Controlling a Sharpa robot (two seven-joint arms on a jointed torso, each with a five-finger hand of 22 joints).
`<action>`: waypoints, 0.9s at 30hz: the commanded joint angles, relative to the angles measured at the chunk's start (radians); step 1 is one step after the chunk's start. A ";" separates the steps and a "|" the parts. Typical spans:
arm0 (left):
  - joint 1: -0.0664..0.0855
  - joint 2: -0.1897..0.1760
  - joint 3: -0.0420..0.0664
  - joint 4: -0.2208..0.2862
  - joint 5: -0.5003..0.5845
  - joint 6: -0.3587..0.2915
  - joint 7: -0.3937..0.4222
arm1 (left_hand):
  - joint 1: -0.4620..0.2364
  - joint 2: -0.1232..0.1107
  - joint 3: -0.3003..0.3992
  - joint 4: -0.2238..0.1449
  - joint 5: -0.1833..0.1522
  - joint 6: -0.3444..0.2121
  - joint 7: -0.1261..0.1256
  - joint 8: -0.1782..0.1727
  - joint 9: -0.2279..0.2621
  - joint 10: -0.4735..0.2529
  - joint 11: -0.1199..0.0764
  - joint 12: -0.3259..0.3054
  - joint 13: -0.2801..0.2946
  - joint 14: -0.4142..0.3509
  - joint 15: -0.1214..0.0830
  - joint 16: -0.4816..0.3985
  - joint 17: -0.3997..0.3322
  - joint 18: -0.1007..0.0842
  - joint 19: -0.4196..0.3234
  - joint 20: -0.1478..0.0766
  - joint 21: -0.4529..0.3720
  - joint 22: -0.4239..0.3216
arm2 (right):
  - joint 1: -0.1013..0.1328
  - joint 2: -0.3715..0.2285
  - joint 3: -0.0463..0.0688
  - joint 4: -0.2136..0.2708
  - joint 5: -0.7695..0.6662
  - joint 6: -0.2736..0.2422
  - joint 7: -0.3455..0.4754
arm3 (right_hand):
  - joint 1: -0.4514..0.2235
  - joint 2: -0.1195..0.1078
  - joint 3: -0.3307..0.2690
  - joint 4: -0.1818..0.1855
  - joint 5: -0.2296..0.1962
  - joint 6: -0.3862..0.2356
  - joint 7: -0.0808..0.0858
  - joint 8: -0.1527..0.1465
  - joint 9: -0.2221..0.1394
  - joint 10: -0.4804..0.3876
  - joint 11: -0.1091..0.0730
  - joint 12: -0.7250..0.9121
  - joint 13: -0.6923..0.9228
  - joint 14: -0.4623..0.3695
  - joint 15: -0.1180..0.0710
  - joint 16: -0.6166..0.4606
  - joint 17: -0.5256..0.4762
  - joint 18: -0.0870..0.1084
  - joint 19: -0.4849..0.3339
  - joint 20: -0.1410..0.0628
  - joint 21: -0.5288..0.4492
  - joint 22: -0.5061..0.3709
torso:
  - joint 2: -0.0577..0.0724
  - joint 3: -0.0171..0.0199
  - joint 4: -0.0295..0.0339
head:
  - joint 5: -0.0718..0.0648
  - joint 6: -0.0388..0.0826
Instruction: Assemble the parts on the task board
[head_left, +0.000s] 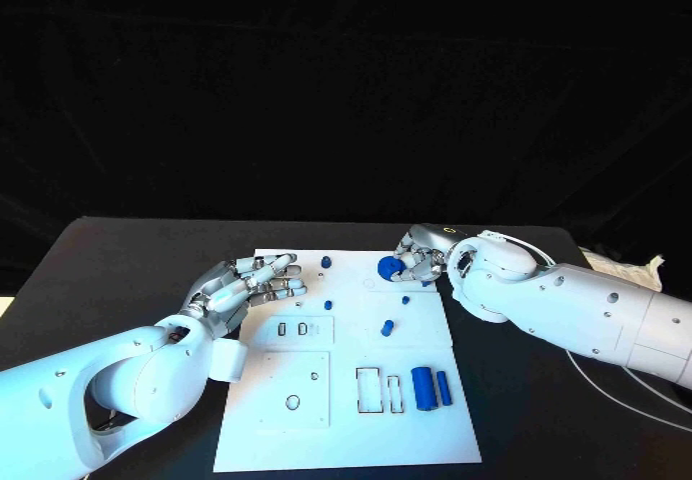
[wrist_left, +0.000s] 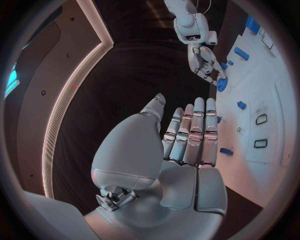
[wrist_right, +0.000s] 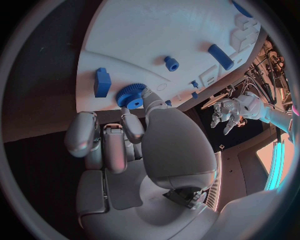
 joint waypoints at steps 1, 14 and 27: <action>0.001 0.003 0.001 -0.001 0.004 0.018 0.012 | 0.003 0.008 0.002 -0.007 -0.003 -0.006 0.028 0.003 0.001 -0.006 0.000 0.005 -0.001 0.001 0.002 -0.005 -0.001 0.011 -0.005 0.003 -0.005 -0.001 | -0.001 0.002 0.000 0.000 -0.016 -0.006 -0.009 | 0.011 0.001 -0.001 0.007 0.007 0.004 -0.002 0.006 0.001 0.005 0.000 0.006 0.002 0.068 0.006 0.005 0.038 -0.014 0.004 0.003 0.006 0.003 | 0.001 -0.0002 -0.0006 | -0.002 -0.001; 0.001 0.005 0.001 -0.004 0.004 0.021 0.008 | 0.003 0.008 0.002 -0.007 -0.003 -0.006 0.028 0.003 0.001 -0.006 0.000 0.005 -0.001 0.001 0.002 -0.005 -0.001 0.011 -0.005 0.003 -0.005 -0.001 | -0.001 0.010 0.000 0.003 -0.042 -0.028 -0.036 | 0.010 0.008 -0.005 0.015 0.029 0.011 -0.004 0.012 0.003 0.005 -0.001 0.010 0.013 0.068 0.006 0.006 0.039 -0.015 0.004 0.003 0.011 0.009 | 0.000 0.0002 0.0012 | -0.001 -0.003; 0.001 0.007 0.001 -0.008 0.004 0.024 0.006 | 0.003 0.008 0.002 -0.007 -0.003 -0.006 0.028 0.003 0.001 -0.006 0.000 0.005 -0.001 0.001 0.002 -0.005 -0.001 0.011 -0.005 0.003 -0.005 -0.001 | -0.001 0.026 0.000 -0.005 -0.064 -0.029 -0.066 | 0.009 0.012 -0.009 0.020 0.034 0.032 -0.009 0.023 0.008 0.011 -0.005 0.021 0.028 0.069 0.003 0.009 0.044 -0.018 0.011 0.001 0.022 0.028 | 0.000 -0.0004 0.0013 | -0.002 -0.004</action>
